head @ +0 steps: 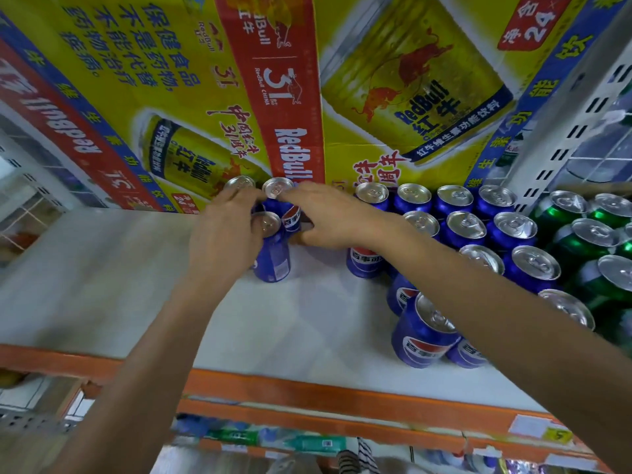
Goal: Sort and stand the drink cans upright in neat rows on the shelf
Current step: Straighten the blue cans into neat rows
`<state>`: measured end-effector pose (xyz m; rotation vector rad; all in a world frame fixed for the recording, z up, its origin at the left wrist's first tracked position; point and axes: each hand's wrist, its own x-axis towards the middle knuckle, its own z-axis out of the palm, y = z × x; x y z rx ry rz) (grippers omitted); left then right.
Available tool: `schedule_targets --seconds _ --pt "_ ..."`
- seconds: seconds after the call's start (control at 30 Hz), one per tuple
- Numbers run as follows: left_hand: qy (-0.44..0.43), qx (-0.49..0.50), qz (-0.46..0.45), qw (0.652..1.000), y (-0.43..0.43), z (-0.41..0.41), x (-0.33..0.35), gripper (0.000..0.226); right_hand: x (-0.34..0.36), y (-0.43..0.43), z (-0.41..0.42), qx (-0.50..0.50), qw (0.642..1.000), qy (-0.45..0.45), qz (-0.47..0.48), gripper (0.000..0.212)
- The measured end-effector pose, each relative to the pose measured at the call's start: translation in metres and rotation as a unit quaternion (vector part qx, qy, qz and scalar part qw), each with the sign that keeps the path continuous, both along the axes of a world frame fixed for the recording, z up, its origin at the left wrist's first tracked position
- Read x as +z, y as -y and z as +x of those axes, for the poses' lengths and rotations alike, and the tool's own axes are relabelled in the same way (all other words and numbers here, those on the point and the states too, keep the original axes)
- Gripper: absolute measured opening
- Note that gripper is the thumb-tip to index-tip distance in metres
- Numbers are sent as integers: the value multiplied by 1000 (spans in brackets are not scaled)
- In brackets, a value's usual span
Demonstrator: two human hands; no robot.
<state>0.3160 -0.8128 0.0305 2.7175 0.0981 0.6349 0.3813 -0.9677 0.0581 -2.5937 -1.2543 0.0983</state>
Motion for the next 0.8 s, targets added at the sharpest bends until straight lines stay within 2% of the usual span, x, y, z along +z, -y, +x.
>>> schedule_targets --seconds 0.1,0.17,0.27,0.37,0.43,0.57,0.8 --pt "-41 22 -44 998 -15 -10 -13 34 -16 -28 4 1 1000 -24 -3 52" --pt "-72 32 -77 994 -16 -18 -24 36 -28 -41 5 -39 999 -25 -25 56" --pt "-126 55 -119 983 -15 -26 -41 26 -38 -51 5 -95 994 -2 -47 64" --pt "-151 72 -151 974 -13 -29 -54 31 -30 -49 5 -72 995 -31 -56 54" --pt "-178 50 -188 965 -11 -28 -63 45 -16 -38 4 -24 993 -71 -94 51" --pt "-233 -71 -263 934 5 -27 -75 76 7 -13 -5 46 977 -127 -167 59" --pt "-214 -128 -278 928 54 -24 -89 80 16 21 -25 30 972 -49 -229 54"
